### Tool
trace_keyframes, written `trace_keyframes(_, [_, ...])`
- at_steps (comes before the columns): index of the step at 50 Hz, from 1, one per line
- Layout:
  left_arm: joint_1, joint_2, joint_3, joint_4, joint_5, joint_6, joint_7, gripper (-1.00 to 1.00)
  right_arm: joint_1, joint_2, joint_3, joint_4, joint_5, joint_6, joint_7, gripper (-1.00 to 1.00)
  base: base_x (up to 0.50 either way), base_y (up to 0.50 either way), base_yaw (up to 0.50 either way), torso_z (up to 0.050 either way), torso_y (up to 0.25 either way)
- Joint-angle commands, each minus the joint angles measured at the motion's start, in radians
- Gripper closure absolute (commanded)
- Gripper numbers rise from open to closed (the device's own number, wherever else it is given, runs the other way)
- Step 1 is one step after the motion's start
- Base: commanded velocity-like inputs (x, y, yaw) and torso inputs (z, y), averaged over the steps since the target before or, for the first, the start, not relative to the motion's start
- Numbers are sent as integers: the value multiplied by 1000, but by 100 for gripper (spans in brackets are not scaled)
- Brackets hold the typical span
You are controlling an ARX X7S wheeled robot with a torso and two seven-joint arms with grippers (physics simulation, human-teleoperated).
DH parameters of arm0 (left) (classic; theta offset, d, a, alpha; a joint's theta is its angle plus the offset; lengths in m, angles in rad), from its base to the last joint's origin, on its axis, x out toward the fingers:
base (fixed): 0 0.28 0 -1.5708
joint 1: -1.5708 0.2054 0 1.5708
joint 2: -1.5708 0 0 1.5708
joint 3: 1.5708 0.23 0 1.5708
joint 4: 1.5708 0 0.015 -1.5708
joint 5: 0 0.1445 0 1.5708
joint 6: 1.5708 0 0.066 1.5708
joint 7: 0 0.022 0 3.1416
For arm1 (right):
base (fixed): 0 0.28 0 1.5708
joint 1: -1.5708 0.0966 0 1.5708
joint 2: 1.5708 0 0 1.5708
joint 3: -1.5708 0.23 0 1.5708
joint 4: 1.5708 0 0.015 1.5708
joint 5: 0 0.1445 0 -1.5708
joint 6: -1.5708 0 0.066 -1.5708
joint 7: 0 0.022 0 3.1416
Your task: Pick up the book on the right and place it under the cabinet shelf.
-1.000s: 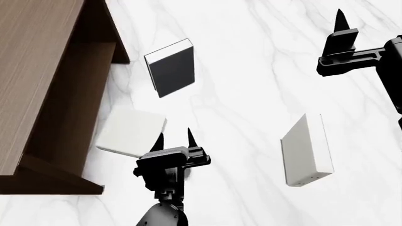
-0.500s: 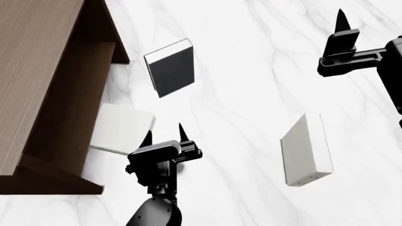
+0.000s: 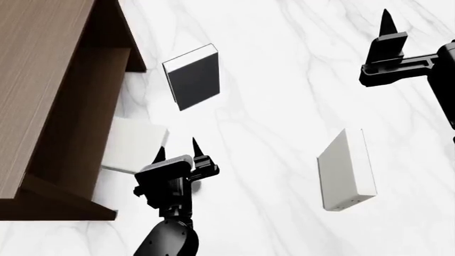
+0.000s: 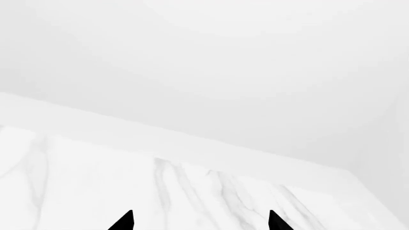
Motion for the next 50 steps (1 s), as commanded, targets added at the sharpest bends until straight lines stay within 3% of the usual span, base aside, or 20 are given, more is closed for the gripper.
trace_keyframes(1, [1, -24, -58, -43, -87, 14, -21, -100, -2, 1, 3, -2, 0, 0, 0, -100, 0, 0, 0, 0, 0])
trace_keyframes(50, [-35, -48, -114, -130, -120, 35, -11, -100, -5, -6, 17, -15, 6, 22, 7, -100, 0, 0, 0, -1, -2])
